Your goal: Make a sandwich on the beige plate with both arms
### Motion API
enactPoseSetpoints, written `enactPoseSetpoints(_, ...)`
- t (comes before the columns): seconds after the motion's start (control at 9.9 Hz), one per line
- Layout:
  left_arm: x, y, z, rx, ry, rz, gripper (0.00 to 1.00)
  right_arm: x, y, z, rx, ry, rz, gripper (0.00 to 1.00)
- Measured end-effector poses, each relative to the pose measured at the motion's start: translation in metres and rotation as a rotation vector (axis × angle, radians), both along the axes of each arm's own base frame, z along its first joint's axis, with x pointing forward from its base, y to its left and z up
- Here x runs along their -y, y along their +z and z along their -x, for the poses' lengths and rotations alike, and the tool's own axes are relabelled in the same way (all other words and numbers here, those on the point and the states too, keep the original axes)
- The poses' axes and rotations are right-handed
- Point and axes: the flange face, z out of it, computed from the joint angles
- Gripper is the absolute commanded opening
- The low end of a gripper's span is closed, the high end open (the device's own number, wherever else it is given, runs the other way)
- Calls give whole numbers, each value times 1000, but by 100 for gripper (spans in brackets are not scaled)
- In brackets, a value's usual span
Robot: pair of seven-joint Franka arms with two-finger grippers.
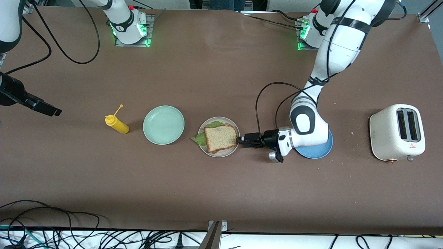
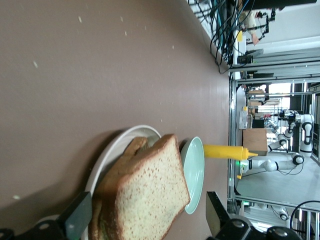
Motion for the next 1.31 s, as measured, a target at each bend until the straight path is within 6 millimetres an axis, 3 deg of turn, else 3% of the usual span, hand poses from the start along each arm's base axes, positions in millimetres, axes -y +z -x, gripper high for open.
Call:
enactPoseSetpoints(0.3, -39, 57, -22, -11, -38, -159, 100, -13, 17, 10, 15, 76, 16, 100)
enactPoseSetpoints(0.5, -55, 91, -27, 19, -93, -278, 100, -12, 15, 14, 18, 103, 27, 100)
enactPoseSetpoints(0.91, -129, 123, -28, -4, -242, -522, 100, -14, 7, 29, 60, 125, 30, 100)
enactPoseSetpoints(1.31, -167, 162, -17, -46, -347, -806, 100, -39, 0, 66, 74, 143, 44, 100)
